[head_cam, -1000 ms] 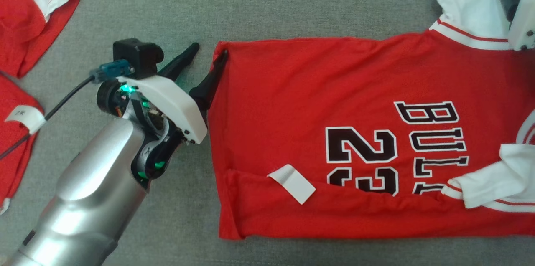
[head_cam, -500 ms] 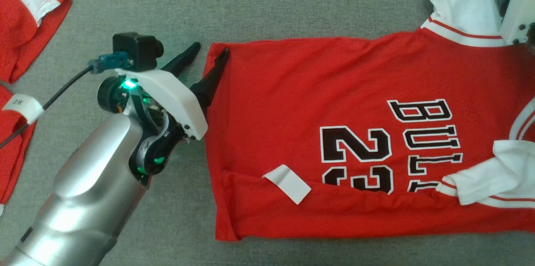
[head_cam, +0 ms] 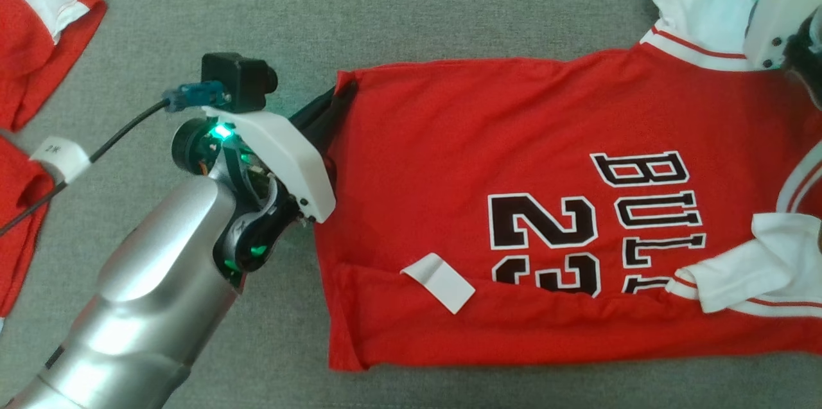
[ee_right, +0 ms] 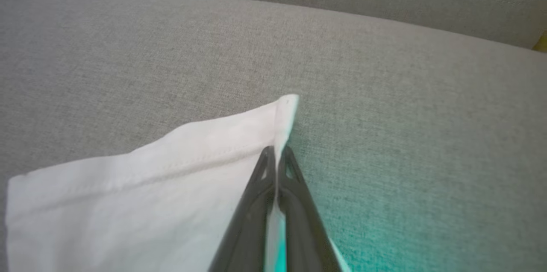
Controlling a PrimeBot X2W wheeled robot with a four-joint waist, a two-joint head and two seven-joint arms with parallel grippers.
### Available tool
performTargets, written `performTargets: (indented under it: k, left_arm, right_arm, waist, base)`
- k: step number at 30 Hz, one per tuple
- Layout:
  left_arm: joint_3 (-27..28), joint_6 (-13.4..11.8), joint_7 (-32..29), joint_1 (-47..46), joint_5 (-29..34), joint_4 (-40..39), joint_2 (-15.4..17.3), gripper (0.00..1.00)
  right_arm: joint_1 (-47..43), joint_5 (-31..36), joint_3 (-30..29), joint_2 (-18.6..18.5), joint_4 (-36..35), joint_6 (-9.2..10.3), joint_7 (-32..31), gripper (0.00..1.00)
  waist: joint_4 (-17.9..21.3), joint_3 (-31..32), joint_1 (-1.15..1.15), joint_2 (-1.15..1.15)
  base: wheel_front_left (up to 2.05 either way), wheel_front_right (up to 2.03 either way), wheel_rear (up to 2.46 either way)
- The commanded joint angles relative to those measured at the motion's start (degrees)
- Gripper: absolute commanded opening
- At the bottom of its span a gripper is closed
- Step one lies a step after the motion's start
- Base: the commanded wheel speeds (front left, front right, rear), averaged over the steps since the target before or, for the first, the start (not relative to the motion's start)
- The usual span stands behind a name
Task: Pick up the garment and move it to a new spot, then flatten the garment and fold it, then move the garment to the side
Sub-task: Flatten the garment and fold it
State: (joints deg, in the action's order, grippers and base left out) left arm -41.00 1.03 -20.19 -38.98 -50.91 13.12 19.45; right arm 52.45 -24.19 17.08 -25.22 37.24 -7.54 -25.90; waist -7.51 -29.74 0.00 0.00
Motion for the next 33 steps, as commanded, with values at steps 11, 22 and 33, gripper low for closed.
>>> performTargets:
  k: [11,22,33]
  left_arm:
    - [8.32,-2.61,6.95,-1.3,-1.39,-0.14,3.23,0.0]
    - [10.27,-3.24,11.8,7.38,-3.31,-7.11,4.63,0.0]
    - [11.96,-7.51,17.36,25.44,-4.49,-19.38,8.54,0.0]
  right_arm:
    - [6.06,4.23,-6.21,1.02,2.37,0.05,10.98,0.0]
    - [-4.97,-2.54,-0.65,-1.4,-6.67,0.05,10.59,0.0]
    - [-25.28,-7.38,-3.59,-4.28,-22.32,0.05,6.81,0.0]
  waist:
    - [1.24,3.54,0.0,0.0]
    - [4.67,7.31,0.0,0.0]
    - [9.15,11.22,0.0,0.0]
  base:
    - [0.0,0.0,0.0]
    - [0.0,0.0,0.0]
    - [0.0,0.0,0.0]
